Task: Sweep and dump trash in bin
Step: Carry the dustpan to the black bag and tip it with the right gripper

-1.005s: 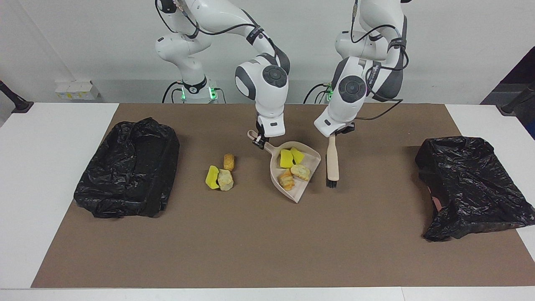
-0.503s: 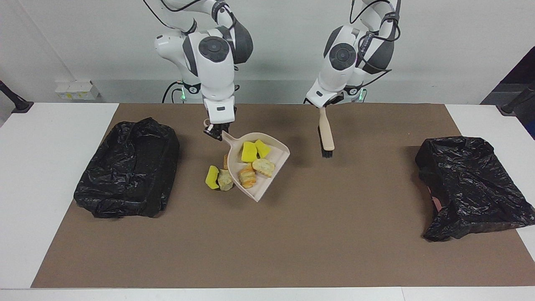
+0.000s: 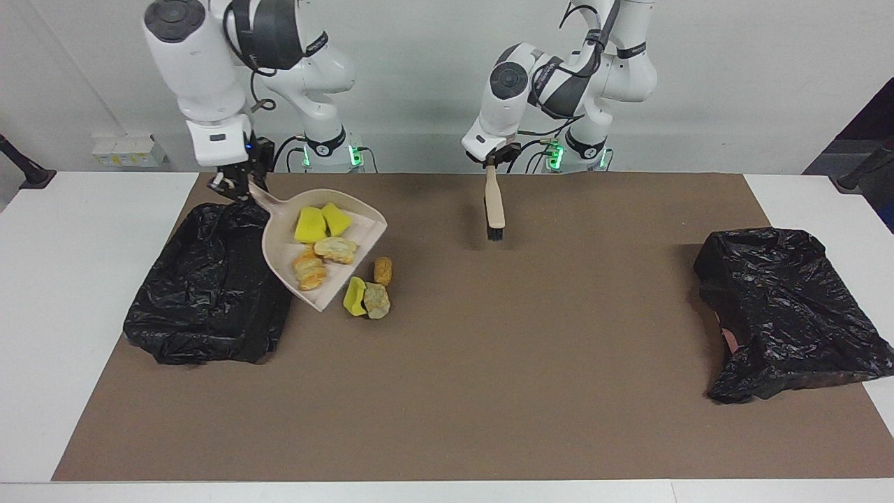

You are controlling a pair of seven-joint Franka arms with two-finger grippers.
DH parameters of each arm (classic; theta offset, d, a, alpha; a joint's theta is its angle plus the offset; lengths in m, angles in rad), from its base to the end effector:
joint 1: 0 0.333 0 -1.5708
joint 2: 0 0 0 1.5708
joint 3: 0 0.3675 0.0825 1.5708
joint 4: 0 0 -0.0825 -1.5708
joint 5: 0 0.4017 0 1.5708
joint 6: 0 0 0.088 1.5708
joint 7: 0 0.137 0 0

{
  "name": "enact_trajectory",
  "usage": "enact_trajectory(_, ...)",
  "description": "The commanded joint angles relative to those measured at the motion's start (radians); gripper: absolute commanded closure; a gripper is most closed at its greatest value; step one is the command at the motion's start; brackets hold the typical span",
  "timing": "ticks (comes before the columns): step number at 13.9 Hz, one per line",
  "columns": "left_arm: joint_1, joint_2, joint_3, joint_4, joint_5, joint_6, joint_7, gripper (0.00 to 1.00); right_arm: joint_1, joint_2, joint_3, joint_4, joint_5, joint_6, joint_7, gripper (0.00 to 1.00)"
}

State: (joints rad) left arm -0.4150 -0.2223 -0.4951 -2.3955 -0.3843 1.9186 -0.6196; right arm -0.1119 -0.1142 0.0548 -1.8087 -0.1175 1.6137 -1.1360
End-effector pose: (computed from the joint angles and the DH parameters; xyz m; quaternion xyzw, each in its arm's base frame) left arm 0.2361 -0.3662 0.3858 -0.9834 0.0411 0.1769 0.0060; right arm 0.5240 -0.0441 0.5971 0.8533 0.5162 -0.0681 0.0283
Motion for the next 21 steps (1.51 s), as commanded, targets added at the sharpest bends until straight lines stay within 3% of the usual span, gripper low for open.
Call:
enact_trajectory(1, -0.008, -0.008, -0.013, -0.054, -0.067, 0.063, -0.026, 1.00, -0.142, -0.008, 0.016, -0.020, -0.066, 0.034, -0.198, 1.00)
enact_trajectory(7, -0.025, 0.054, -0.077, -0.062, -0.071, 0.154, -0.155, 0.99, -0.158, -0.048, 0.019, -0.113, -0.442, 0.132, -0.300, 1.00)
enact_trajectory(9, -0.034, 0.072, -0.085, -0.062, -0.071, 0.161, -0.158, 0.84, -0.146, -0.062, 0.020, -0.161, -0.484, 0.146, -0.321, 1.00)
enact_trajectory(11, -0.039, 0.093, -0.088, -0.059, -0.071, 0.166, -0.144, 0.79, -0.085, -0.109, 0.020, -0.243, -0.566, 0.166, -0.335, 1.00)
enact_trajectory(14, -0.027, 0.104, -0.082, -0.045, -0.071, 0.146, -0.121, 0.00, -0.005, -0.142, 0.020, -0.290, -0.680, 0.172, -0.337, 1.00)
enact_trajectory(18, -0.025, 0.106, 0.044, 0.074, -0.027, 0.079, 0.003, 0.00, 0.001, -0.134, 0.019, -0.285, -0.767, 0.190, -0.320, 1.00)
enact_trajectory(21, -0.024, 0.106, 0.166, 0.159, 0.204, 0.070, 0.069, 0.00, 0.011, -0.139, 0.036, -0.258, -0.812, 0.137, -0.308, 1.00)
